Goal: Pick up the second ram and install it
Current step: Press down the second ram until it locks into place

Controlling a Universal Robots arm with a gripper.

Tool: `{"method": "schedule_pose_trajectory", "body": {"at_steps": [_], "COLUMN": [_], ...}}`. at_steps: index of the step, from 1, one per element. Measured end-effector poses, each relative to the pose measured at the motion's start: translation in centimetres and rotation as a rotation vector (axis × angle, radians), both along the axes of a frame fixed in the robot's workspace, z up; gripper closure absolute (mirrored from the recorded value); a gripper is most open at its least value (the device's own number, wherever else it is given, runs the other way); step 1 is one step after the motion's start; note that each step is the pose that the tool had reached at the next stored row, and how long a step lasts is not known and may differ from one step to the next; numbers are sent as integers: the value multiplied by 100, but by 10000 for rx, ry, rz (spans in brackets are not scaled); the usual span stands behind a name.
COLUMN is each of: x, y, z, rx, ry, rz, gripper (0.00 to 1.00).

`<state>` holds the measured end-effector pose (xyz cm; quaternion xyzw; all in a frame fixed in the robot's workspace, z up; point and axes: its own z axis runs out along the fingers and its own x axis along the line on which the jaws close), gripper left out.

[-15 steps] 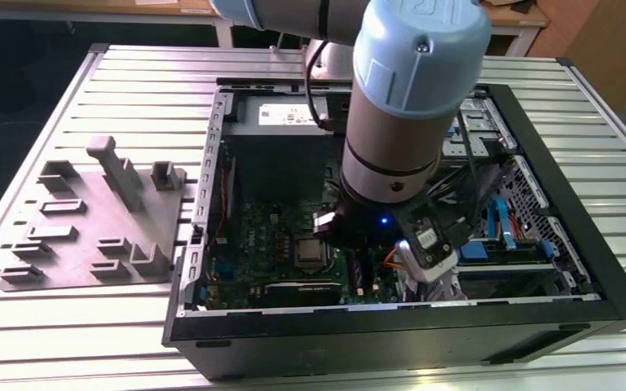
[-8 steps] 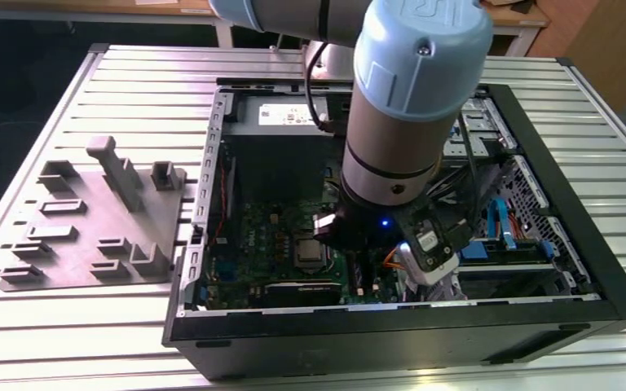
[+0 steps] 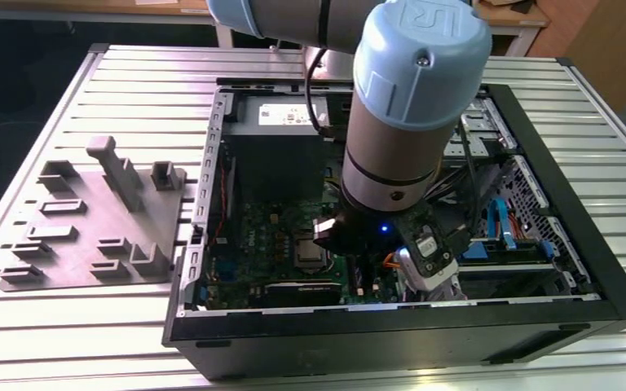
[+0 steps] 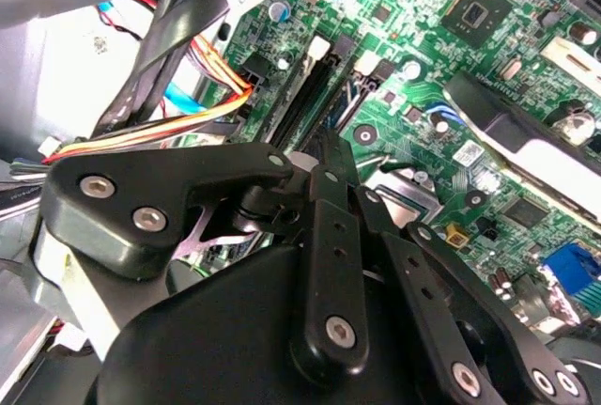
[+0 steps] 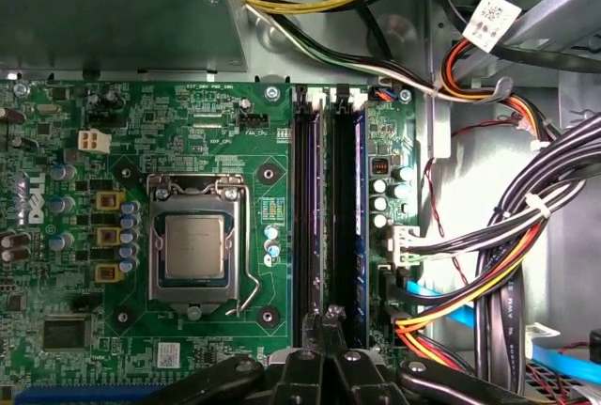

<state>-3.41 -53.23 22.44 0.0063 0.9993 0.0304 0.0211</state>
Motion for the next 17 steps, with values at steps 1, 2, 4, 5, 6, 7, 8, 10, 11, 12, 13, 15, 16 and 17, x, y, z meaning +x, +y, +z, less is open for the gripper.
{"method": "schedule_pose_trajectory", "body": {"at_steps": [1,2,4,5,6,7,8,10,11,12,13,15,16,17], "x": [0,0,0,0,0,0,0,0,0,0,0,0,0,0], "y": [0,0,1,0,0,0,0,0,-1,-1,0,0,0,0], "z": [0,-1,-25,-31,-31,-31,-32,-34,-41,-44,-45,-46,-47,-47], "rx": [0,1,6,2,1,1,2,11,28,42,46,48,50,50], "ry": [0,0,-1,0,1,1,0,0,1,1,0,0,0,0], "rz": [0,0,0,0,-1,0,0,0,-1,-1,-1,0,0,0], "gripper": [90,90,90,90,90,90,90,90,90,90,90,90,90,90]}}
